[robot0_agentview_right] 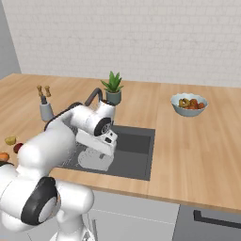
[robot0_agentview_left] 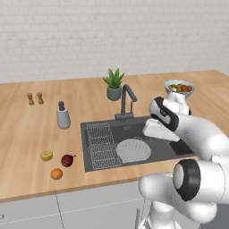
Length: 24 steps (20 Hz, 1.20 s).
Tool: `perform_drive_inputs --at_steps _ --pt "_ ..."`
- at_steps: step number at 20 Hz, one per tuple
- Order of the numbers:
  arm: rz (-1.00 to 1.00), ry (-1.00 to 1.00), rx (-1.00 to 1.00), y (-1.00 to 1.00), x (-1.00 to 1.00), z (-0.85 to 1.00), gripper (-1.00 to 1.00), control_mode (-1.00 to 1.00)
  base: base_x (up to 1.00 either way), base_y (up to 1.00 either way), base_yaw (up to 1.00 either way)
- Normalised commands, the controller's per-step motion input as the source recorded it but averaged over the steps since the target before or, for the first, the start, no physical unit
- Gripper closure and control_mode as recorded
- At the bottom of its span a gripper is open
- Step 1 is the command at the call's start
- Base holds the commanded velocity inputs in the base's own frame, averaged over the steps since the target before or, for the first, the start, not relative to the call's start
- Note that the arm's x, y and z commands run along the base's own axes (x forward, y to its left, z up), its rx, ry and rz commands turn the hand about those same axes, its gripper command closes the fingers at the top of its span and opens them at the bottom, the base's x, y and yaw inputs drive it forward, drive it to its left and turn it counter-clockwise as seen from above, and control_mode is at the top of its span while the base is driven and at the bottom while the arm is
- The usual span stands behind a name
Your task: Put the colander in the sink, put the tangerine, pear, kiwi in the colander, and turn on the sink faucet and pour water over the colander.
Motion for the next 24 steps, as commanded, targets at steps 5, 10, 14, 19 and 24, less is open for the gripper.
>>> perform_drive_inputs --at_steps 5,10,14,19,24 --pt "0.04 -0.09 -0.16 0.83 -0.24 0.4 -1.0 -1.0 0.0 0.0 0.0" --pt "0.0 -0.06 -0.09 1.0 0.0 0.33 -1.0 -1.0 0.0 0.0 0.0" --pt "-0.1 -0.07 0.01 0.97 0.02 0.18 -1.0 -1.0 0.0 0.0 0.0" --pt "-0.23 0.0 0.17 0.8 0.06 0.13 -1.0 -1.0 0.0 0.0 0.0" --pt "-0.27 0.0 0.17 0.84 0.08 0.03 -1.0 -1.0 0.0 0.0 0.0"
